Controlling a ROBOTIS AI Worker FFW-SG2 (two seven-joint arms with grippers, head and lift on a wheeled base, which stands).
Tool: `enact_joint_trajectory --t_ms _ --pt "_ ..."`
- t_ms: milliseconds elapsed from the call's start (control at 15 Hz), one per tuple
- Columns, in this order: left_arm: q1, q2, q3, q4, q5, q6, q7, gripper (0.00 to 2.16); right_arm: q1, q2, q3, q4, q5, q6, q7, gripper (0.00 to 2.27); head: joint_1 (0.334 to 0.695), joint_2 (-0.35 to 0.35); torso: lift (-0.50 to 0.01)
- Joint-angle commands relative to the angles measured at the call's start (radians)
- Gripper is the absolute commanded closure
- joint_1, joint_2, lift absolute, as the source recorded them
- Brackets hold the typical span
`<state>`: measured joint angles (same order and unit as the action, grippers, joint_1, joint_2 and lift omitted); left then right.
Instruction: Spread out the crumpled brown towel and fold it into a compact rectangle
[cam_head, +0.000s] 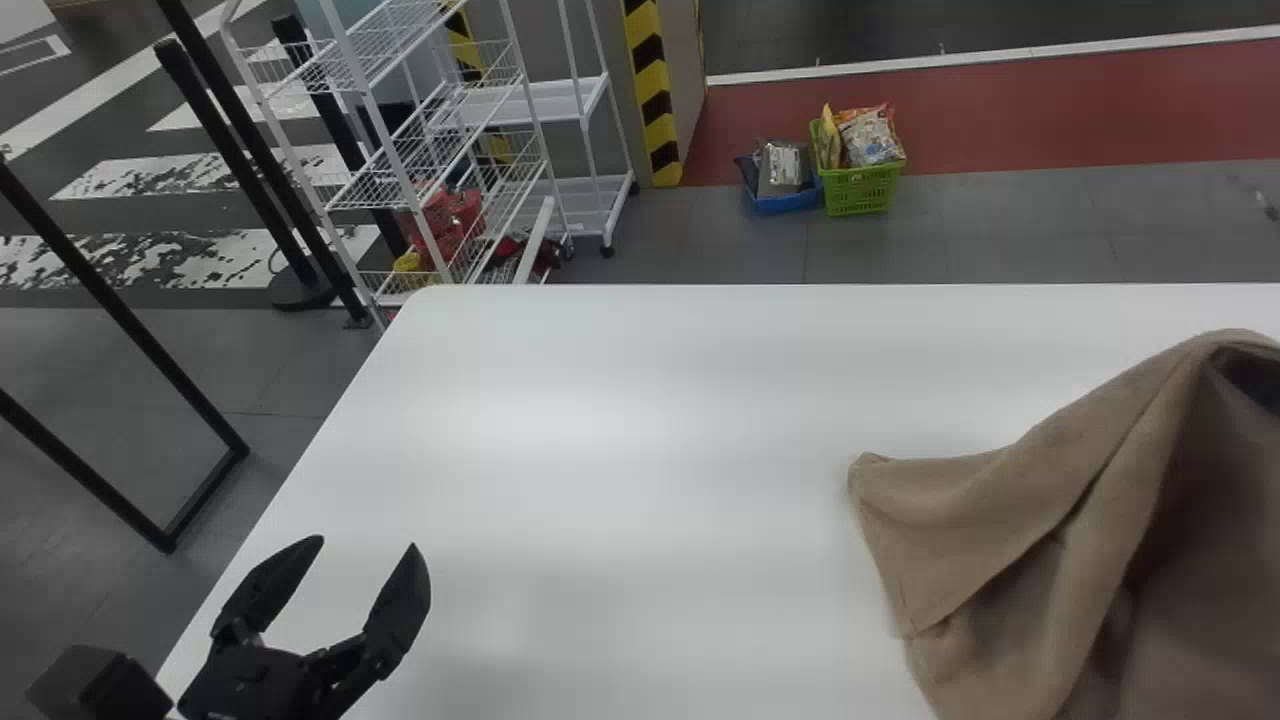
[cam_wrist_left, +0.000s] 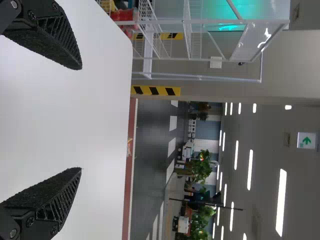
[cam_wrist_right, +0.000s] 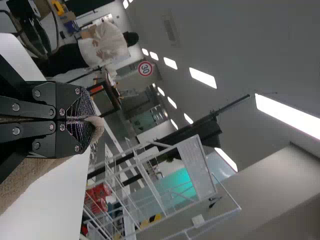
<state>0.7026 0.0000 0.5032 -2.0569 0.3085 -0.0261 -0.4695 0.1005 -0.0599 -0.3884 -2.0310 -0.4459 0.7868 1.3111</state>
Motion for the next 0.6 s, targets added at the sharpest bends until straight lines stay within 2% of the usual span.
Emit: enact_joint_trajectory --t_ms 0,200,467,533 --pt "0.000 -0.003 0.002 0.006 0.000 0.001 -0.011 0.09 -0.030 0.000 0.095 0.055 -0.053 -0.051 -0.004 1.30 0.695 0.331 -0.127" --pt "0.001 -0.003 0.002 0.009 0.001 -0.002 -0.031 0.09 -0.090 0.002 0.174 0.117 -0.182 -0.060 -0.047 1.30 0.695 0.350 -0.127" --pt "0.001 -0.003 0.017 0.011 0.018 -0.005 -0.093 0.09 -0.143 0.005 0.218 0.115 -0.238 -0.048 -0.093 1.30 0.695 0.350 -0.127" --pt "0.001 -0.003 0.017 0.006 0.029 -0.005 -0.120 0.09 -0.147 0.003 0.220 0.106 -0.218 -0.030 -0.099 1.30 0.695 0.350 -0.127"
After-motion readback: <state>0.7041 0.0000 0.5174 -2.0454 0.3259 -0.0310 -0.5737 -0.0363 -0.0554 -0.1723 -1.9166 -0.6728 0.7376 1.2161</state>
